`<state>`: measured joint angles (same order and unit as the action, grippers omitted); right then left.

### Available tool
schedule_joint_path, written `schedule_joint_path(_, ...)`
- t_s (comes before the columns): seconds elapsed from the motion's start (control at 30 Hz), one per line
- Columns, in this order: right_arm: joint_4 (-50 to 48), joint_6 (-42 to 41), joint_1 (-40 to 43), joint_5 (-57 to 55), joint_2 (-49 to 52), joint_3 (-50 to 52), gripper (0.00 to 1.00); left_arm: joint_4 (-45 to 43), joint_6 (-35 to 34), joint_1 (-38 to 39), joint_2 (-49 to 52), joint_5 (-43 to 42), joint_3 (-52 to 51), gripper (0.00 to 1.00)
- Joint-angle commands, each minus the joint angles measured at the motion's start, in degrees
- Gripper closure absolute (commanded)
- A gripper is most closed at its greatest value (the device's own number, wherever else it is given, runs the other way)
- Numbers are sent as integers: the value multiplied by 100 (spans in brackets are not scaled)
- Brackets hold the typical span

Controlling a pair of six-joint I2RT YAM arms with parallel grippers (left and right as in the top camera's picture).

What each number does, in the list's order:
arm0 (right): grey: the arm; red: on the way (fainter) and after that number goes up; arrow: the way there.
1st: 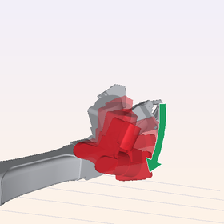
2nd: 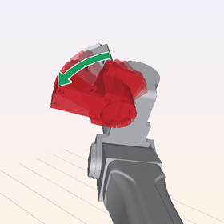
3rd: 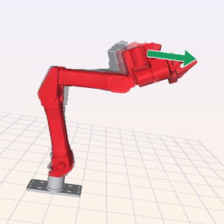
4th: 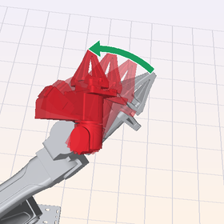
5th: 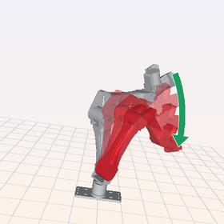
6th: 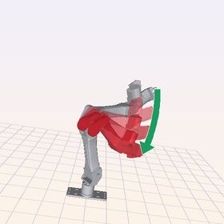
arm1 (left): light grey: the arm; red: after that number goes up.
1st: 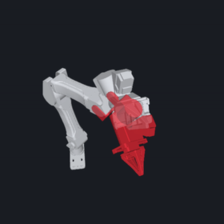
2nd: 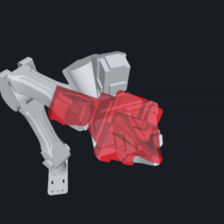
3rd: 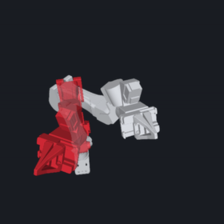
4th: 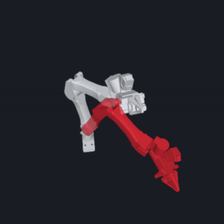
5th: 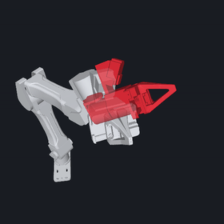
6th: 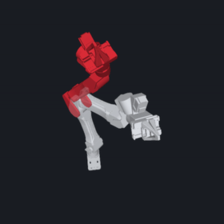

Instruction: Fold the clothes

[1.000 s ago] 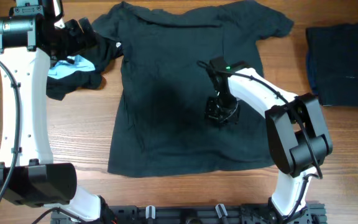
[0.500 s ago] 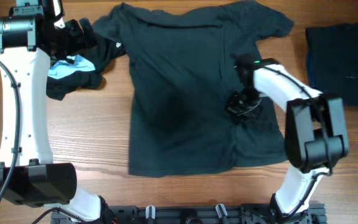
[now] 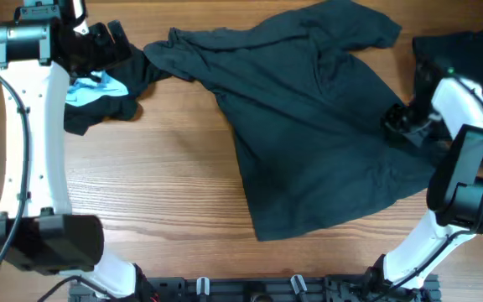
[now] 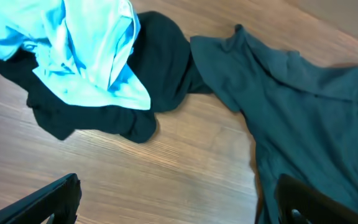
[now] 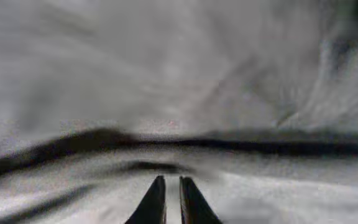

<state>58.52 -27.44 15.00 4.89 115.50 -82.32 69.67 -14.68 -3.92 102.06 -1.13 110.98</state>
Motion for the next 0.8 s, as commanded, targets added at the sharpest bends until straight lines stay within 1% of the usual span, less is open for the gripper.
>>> schedule_joint_path(0.0,732,636,-247,442,2,-1495,81,-46,321,-9,361,0,46,0)
schedule_joint_path(0.03,1051,809,-328,708,-2,-2013,73,-76,525,-4,463,-92,46,0)
schedule_joint_path(0.07,1224,911,-378,857,-2,-2293,64,-114,647,2,555,-136,46,1)
schedule_joint_path(0.13,1679,1182,-560,1252,-2,-3025,39,-203,990,7,809,-192,46,1)
schedule_joint_path(0.17,1932,1285,-739,1318,-4,-3401,30,-297,1141,7,1027,-229,46,5)
schedule_joint_path(0.23,2179,1401,-992,1316,-7,-3630,28,-437,1176,7,1331,-275,46,14)
schedule_joint_path(0.3,2284,1401,-1198,1316,-4,-3646,26,-562,1353,26,1657,-501,46,21)
schedule_joint_path(0.33,2304,1399,-1320,1314,-4,-3646,25,-636,1456,63,1816,-619,46,23)
schedule_joint_path(0.43,2275,1384,-1502,1316,-4,-3646,25,-920,1703,256,2109,-734,46,21)
schedule_joint_path(0.53,2280,1375,-1547,1316,-4,-3646,25,-1327,1897,520,2299,-826,46,14)
schedule_joint_path(0.6,2319,1377,-1547,1316,-4,-3646,25,-1628,1897,704,2457,-828,46,9)
schedule_joint_path(0.63,2341,1379,-1547,1314,-4,-3646,25,-1768,1897,809,2559,-824,46,9)
schedule_joint_path(0.7,2385,1384,-1547,1296,-4,-3646,25,-1847,1818,896,2730,-660,46,13)
schedule_joint_path(0.77,2448,1397,-1547,1246,-4,-3646,24,-1779,1360,870,2839,-146,46,18)
